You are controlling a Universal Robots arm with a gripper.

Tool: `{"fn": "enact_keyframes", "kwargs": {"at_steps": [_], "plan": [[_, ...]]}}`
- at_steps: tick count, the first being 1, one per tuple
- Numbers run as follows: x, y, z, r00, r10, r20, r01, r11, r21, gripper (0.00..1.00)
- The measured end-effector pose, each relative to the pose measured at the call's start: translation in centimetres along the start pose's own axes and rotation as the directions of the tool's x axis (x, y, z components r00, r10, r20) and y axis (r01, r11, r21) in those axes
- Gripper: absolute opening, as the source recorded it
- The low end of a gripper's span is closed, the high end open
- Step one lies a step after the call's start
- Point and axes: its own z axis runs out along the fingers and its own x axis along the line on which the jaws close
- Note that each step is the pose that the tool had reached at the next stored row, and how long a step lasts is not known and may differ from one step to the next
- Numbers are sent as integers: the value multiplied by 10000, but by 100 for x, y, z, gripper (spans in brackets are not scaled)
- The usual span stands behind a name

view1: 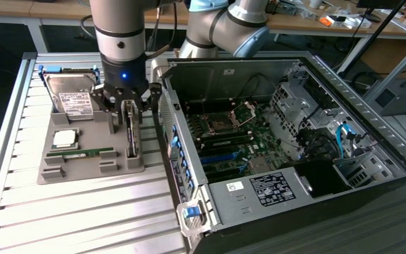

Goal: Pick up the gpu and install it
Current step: 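Pick up the gpu and move the gpu toward the slot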

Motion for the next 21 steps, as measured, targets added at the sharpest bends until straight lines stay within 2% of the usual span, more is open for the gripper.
{"fn": "enact_keyframes", "kwargs": {"at_steps": [12,21], "plan": [[5,3,150,10000,0,0,0,10000,4,48],[6,3,173,10000,0,0,0,10000,3,48]]}}
